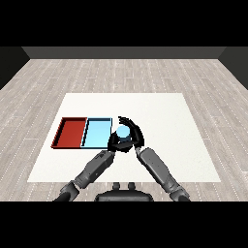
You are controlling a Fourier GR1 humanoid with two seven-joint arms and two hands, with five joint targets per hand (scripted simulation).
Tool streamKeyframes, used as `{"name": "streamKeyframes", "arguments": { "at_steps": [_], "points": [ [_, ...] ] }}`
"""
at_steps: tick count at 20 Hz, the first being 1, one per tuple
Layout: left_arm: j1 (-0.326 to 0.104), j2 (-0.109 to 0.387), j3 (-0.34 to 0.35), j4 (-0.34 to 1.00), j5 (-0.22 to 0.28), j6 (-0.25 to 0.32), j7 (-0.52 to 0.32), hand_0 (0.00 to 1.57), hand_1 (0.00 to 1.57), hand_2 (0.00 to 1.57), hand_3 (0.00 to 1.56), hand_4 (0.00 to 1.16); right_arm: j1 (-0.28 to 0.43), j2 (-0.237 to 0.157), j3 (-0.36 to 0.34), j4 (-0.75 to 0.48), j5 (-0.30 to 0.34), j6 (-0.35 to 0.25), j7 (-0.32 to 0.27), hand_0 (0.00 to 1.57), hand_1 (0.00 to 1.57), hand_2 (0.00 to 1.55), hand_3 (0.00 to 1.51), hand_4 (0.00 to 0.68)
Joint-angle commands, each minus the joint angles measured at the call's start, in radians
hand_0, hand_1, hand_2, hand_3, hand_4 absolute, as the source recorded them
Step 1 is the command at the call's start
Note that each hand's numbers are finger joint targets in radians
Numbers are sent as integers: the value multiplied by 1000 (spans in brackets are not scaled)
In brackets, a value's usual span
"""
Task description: Pick the blue can and put it in the blue box
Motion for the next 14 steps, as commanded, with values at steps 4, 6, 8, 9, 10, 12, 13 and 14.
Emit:
{"name": "streamKeyframes", "arguments": {
  "at_steps": [4, 6, 8, 9, 10, 12, 13, 14],
  "points": [
    [-12, -6, 64, 27, -44, -12, 28, 1571, 1571, 1571, 1523, 1137, 40, 7, -29, -48, 19, -13, -9, 0, 0, 0, 0, 0],
    [-48, -6, 52, 1, -48, 46, 58, 1571, 1571, 1571, 1527, 1140, -6, 7, -76, 29, -48, 24, -87, 0, 0, 0, 0, 0],
    [0, -6, 87, 65, -75, -22, -20, 1571, 1571, 1571, 1527, 1142, 66, -38, -133, -69, -43, 85, -40, 0, 0, 0, 0, 0],
    [35, -6, 74, 29, -88, 0, -13, 1571, 1571, 1571, 1533, 1149, 124, -59, -135, -108, -69, 126, -85, 0, 0, 0, 0, 0],
    [43, 28, 93, -31, -111, 3, 41, 1571, 1571, 1571, 1537, 1155, 98, -6, -126, -70, -26, 93, -100, 0, 0, 0, 0, 0],
    [-55, 22, 121, -5, -100, 45, 84, 1571, 1571, 1571, 1533, 1152, 146, -69, -204, -149, -111, 140, -121, 0, 0, 0, 0, 0],
    [-36, 27, 121, 59, -115, 12, 12, 1571, 1571, 1571, 1536, 1148, 214, -76, -193, -274, -127, 114, -77, 0, 0, 0, 0, 0],
    [-16, 47, 123, 16, -120, 27, 22, 1571, 1571, 1571, 1530, 1150, 201, -67, -254, -216, -171, 136, -114, 0, 0, 0, 0, 0]
  ]
}}
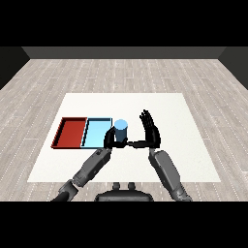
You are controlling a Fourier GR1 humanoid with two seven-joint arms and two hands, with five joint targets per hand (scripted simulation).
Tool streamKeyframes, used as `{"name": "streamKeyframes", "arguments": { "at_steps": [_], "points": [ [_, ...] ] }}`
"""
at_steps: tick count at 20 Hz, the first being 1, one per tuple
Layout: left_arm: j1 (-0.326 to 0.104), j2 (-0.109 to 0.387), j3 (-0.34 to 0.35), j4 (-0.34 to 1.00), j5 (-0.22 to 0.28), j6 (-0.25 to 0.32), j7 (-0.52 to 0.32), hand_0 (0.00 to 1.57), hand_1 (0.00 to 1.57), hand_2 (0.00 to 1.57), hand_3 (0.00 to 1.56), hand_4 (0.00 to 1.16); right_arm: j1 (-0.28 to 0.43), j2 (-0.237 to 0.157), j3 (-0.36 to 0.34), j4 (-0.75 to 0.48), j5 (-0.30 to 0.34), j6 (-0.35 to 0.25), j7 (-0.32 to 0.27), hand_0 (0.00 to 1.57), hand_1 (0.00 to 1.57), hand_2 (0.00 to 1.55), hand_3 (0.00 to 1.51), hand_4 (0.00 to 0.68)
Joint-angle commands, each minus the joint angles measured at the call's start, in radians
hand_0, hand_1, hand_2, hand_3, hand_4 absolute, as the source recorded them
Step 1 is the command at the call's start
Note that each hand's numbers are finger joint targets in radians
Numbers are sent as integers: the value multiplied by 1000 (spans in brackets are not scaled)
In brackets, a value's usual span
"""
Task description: Pick the blue can and put it in the blue box
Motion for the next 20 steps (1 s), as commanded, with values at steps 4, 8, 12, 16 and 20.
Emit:
{"name": "streamKeyframes", "arguments": {
  "at_steps": [4, 8, 12, 16, 20],
  "points": [
    [-25, 158, 77, 13, -36, -5, 60, 1571, 1571, 1571, 1520, 1149, 161, -35, -157, -78, -117, 59, -101, 0, 0, 0, 0, 0],
    [-88, 205, 137, 54, -54, 0, 130, 1571, 1571, 1571, 1523, 1152, 228, -45, -175, -115, -152, 99, -84, 0, 0, 0, 0, 0],
    [-97, 291, 112, 77, -124, 79, 243, 1571, 1571, 1571, 1514, 1148, 200, -46, -213, -12, -181, 155, -120, 0, 0, 0, 0, 0],
    [-202, 249, 68, 307, -212, 155, 343, 1571, 1571, 1571, 1479, 1042, 191, -38, -218, -41, -170, 115, -96, 0, 0, 0, 0, 0],
    [-240, 262, 63, 479, -239, 102, 421, 1571, 1571, 1520, 1403, 999, 175, -19, -205, 3, -158, 135, -127, 0, 0, 0, 0, 0]
  ]
}}
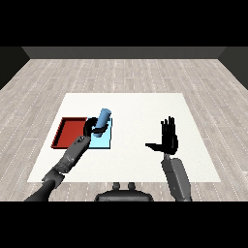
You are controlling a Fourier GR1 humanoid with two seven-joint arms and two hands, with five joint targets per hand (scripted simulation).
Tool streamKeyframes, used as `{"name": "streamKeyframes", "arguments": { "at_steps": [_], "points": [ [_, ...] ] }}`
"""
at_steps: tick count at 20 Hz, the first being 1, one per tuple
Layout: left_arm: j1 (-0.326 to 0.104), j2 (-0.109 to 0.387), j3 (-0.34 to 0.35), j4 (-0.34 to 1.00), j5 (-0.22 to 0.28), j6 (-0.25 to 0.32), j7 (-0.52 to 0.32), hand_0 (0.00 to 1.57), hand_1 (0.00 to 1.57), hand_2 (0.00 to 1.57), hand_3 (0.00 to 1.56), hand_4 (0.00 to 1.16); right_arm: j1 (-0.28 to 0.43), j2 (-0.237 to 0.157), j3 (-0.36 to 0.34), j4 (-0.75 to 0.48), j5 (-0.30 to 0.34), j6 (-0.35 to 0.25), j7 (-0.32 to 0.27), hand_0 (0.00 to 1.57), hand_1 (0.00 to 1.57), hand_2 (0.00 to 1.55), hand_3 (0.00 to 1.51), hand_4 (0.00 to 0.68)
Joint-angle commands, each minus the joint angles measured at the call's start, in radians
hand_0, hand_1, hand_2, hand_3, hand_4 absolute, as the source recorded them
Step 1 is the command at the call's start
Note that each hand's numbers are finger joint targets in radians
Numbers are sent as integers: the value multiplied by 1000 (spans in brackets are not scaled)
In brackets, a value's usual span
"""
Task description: Pick the blue can and put it in the blue box
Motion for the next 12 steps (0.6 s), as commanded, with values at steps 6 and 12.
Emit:
{"name": "streamKeyframes", "arguments": {
  "at_steps": [6, 12],
  "points": [
    [-127, -65, -59, 393, -90, -22, 302, 953, 953, 847, 444, 884, -33, 1, -49, 29, -27, -9, 16, 0, 0, 0, 0, 0],
    [-152, -123, 48, 521, -39, 16, 275, 1377, 1377, 1203, 0, 757, 16, -16, -66, 100, -30, 53, -23, 0, 0, 0, 0, 0]
  ]
}}
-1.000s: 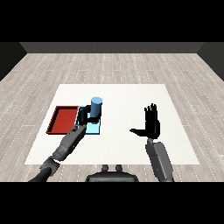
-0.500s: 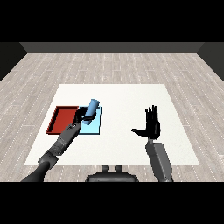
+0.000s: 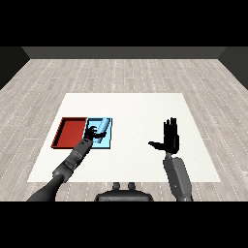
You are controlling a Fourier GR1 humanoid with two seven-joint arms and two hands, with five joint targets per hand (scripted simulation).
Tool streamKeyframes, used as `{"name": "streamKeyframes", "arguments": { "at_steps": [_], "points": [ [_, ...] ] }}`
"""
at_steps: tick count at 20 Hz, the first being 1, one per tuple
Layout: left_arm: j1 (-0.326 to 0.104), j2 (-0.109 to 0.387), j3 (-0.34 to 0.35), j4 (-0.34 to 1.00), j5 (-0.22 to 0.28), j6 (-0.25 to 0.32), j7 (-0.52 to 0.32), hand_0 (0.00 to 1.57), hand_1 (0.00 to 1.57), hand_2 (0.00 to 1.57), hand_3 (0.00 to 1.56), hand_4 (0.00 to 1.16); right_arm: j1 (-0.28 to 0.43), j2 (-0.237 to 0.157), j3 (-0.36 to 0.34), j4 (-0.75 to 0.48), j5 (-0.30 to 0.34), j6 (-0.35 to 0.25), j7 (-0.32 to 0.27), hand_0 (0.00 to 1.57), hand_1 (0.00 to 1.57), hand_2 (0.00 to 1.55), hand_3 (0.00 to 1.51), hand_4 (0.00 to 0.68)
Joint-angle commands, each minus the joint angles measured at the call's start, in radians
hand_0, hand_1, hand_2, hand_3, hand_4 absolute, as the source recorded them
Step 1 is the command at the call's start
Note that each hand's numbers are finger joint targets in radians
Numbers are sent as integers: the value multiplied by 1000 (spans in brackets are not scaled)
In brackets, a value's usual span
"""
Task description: Pick the blue can and put it in the blue box
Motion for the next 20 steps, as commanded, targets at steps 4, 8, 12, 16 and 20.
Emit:
{"name": "streamKeyframes", "arguments": {
  "at_steps": [4, 8, 12, 16, 20],
  "points": [
    [-30, -10, 106, 103, 58, -26, 1, 1170, 1170, 1021, 0, 686, -23, -25, -39, 56, -17, 41, 5, 0, 0, 0, 0, 0],
    [-33, -6, 79, 143, 6, -71, 6, 0, 0, 0, 0, 0, 23, 5, -26, 18, 3, 30, -37, 0, 0, 0, 0, 0],
    [-67, 28, 81, 145, -10, -103, 35, 0, 0, 0, 0, 0, -31, 8, -13, -27, 16, -12, 31, 0, 0, 0, 0, 0],
    [-39, -9, 141, 63, 39, 60, -130, 0, 0, 0, 0, 0, -17, 11, -37, 70, 11, 42, -44, 0, 0, 0, 0, 0],
    [-44, 48, 192, -23, 74, -63, -291, 0, 0, 0, 0, 0, 8, -13, 4, 10, 45, 53, -20, 0, 0, 0, 0, 0]
  ]
}}
